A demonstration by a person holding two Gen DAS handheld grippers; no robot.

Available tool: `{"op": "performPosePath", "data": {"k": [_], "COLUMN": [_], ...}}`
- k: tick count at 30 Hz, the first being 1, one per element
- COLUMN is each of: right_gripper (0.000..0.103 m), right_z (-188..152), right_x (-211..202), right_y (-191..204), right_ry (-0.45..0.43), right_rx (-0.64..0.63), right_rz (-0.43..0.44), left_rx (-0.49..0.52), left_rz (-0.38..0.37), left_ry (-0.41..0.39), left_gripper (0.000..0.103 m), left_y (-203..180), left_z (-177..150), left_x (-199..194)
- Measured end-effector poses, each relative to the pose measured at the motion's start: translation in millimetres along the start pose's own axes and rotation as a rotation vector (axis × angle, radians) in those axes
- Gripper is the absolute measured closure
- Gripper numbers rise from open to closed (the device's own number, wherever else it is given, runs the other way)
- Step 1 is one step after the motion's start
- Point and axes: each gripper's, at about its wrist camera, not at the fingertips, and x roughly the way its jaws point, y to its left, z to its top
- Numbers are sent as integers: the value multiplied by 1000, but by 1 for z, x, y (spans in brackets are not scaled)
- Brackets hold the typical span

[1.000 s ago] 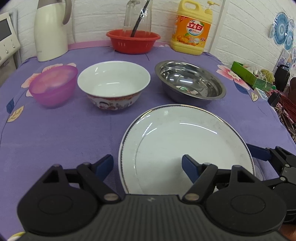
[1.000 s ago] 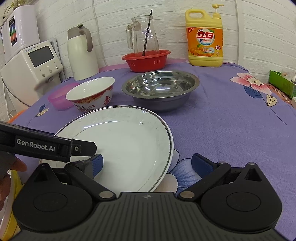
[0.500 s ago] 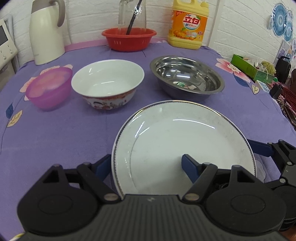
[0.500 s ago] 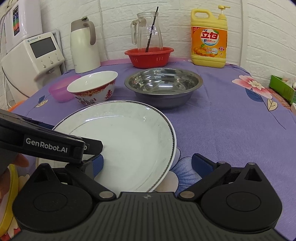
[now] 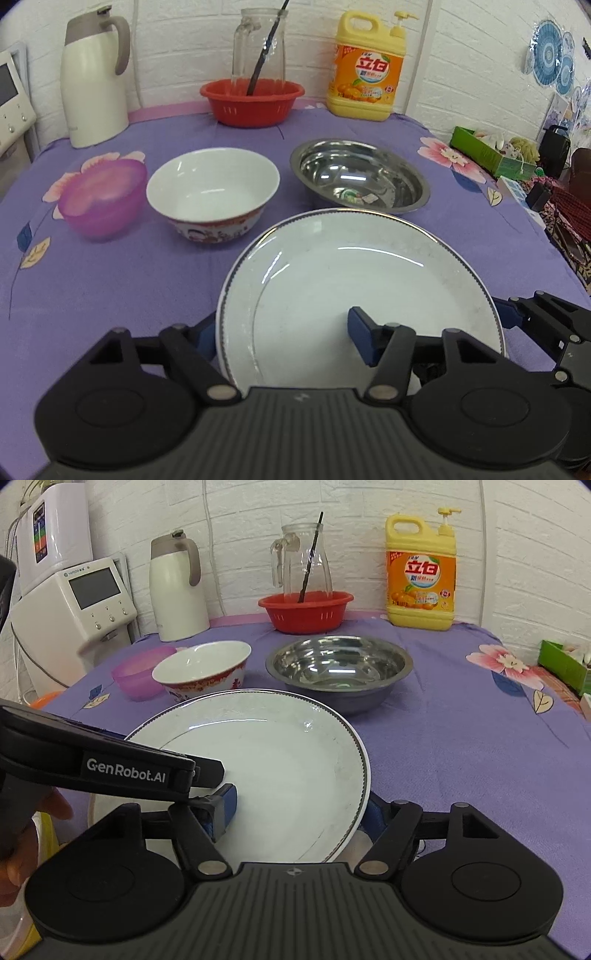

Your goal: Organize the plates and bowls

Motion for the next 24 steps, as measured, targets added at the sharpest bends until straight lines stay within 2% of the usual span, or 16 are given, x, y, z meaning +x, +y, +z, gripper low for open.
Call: {"op": "performPosePath", "data": {"k": [5,11,17,24], "right_gripper": [0,0,0,0], "right_z": [7,5,-14,-37], "right_x": [-30,-64,-80,-76], "right_y": [17,54,104,152], "right_ry": [-70,-114,-92,-26], "right_rx": [-12,-53,-93,-157], "right_rz": [-20,29,116,200], "left_rx": [-6,-36,-76,-182], "left_rz": [-8,33,111,166], "left_ry": [-54,-100,-95,-75], "left_gripper": [44,44,44,44], "left_y": [5,29,66,103], "left_z": [-1,-26,-72,-120], "left_x": [-40,-95,-138,-159]}}
